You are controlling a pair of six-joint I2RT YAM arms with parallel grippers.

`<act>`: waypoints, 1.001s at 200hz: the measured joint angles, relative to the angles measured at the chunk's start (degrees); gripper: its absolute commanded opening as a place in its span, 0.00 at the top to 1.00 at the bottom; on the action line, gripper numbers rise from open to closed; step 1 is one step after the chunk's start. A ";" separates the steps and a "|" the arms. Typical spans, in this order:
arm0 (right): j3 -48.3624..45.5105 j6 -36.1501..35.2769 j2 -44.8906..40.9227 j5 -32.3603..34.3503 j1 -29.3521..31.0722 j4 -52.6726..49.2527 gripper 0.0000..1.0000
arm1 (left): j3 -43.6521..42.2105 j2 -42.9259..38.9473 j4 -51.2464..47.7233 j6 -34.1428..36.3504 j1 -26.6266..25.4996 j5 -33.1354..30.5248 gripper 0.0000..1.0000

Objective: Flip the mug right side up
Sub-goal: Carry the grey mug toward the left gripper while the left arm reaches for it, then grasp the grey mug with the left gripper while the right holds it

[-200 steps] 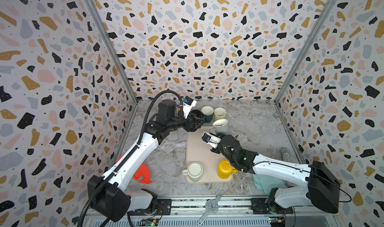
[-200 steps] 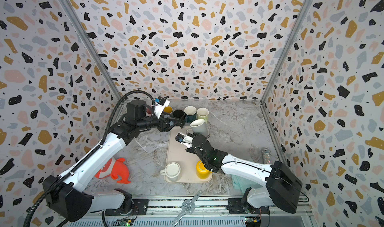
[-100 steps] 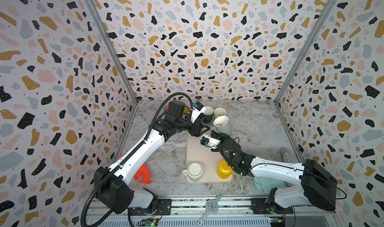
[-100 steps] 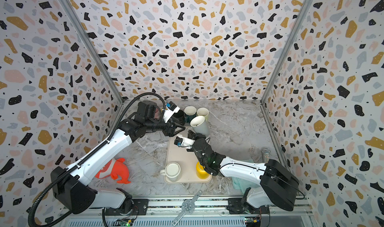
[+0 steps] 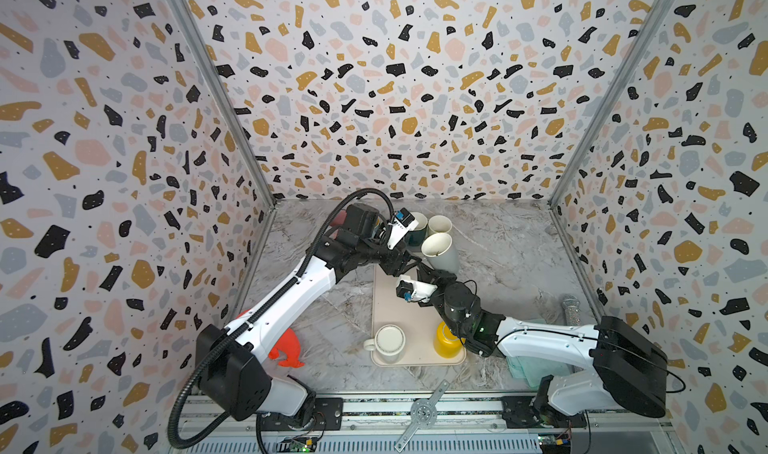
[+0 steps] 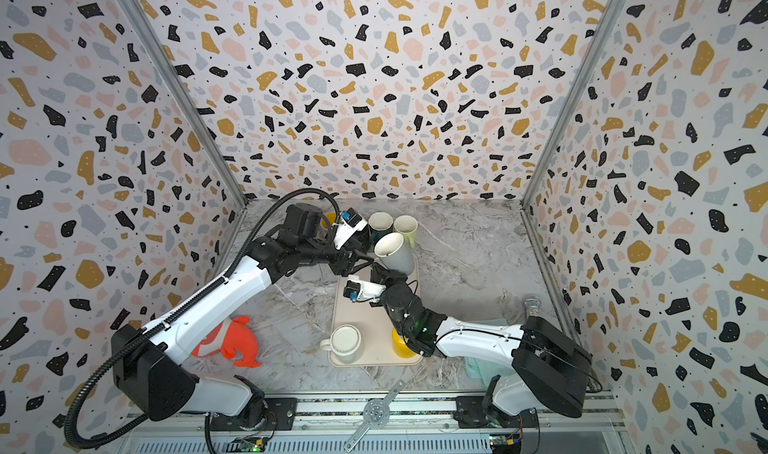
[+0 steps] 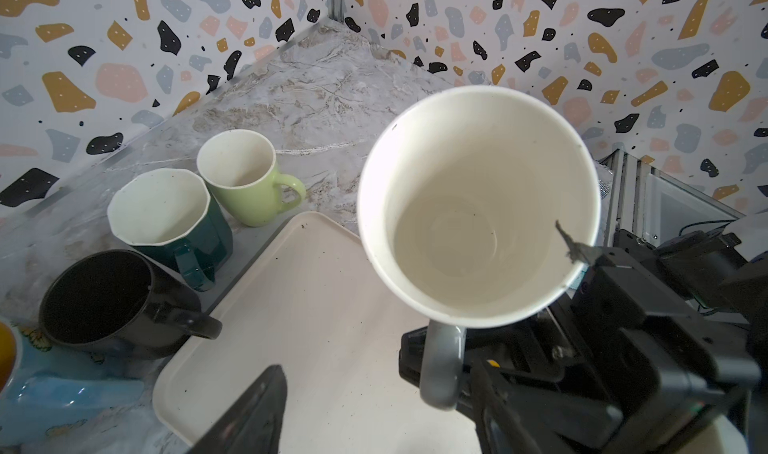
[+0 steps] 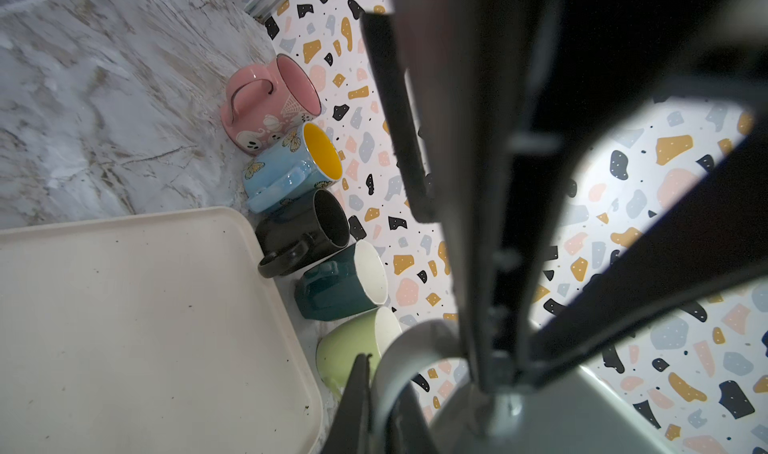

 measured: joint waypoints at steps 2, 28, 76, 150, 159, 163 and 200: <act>0.00 -0.04 0.00 0.00 0.04 0.13 1.00 | 0.00 0.04 0.00 0.04 -0.09 -0.04 0.29; 0.00 -0.50 0.17 -0.24 0.59 2.16 1.00 | 0.00 0.22 0.00 0.20 -1.07 0.13 0.29; 0.00 -1.27 1.33 -0.17 1.05 4.96 1.00 | 0.00 0.24 0.48 0.55 -1.97 0.37 0.34; -0.28 -2.75 1.62 0.11 1.07 7.39 1.00 | -0.02 0.22 0.98 0.57 -1.95 1.66 0.48; -0.35 -2.91 1.62 0.15 1.07 7.56 1.00 | -0.02 0.22 1.01 0.61 -1.95 1.77 0.49; -0.39 -2.95 1.62 0.17 1.07 7.69 1.00 | -0.02 0.22 1.01 0.57 -1.95 1.81 0.50; -0.59 -3.56 1.62 0.37 1.07 8.61 1.00 | -0.13 0.22 1.07 0.63 -1.95 2.36 0.68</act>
